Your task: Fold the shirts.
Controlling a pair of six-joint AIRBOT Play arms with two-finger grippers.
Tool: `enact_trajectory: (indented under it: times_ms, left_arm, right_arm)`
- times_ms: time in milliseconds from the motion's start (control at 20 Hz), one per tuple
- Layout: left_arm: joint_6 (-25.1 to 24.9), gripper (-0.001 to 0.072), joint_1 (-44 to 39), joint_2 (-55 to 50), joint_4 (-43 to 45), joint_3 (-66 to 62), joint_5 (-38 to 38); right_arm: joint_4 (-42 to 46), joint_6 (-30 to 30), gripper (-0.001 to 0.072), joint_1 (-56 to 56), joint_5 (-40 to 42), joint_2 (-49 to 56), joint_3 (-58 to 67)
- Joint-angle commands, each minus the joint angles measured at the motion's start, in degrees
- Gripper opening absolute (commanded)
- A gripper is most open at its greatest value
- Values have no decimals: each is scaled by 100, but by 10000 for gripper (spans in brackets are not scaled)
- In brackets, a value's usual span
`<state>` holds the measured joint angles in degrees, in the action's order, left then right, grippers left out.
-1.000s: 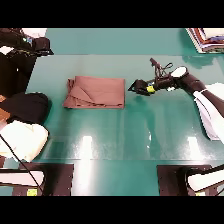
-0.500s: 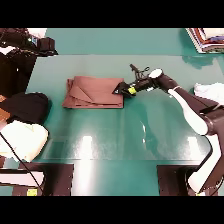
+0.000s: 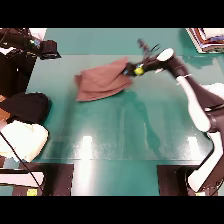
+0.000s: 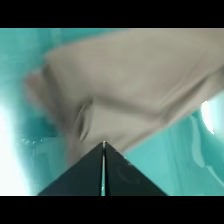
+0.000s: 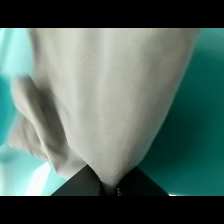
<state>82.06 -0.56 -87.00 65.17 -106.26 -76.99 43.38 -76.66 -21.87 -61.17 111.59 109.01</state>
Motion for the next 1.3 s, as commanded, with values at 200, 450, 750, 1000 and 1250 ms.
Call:
enact_trajectory:
  times_ms: [200, 450, 750, 1000, 1250]
  left_arm:
    - [0, 36, -992, 0, -48, 2, 542]
    - [-2, 36, -1687, 0, -46, 2, 911]
    - [0, 36, -1945, 0, -44, 2, 1047]
    - [0, 36, -1945, 0, -44, 2, 1045]
    - [-2, 36, -1945, 0, -44, 2, 1008]
  right_arm:
    - [2000, -302, 15, 2308, -503, -1668, 415]
    - [2026, -302, 15, 3897, -570, -1996, 413]
    - [2009, -280, 15, 4728, -710, -1851, 415]
    - [1891, 13, 16, 4817, -673, -1976, 420]
    - [1829, 398, 15, 4854, -857, -2420, 417]
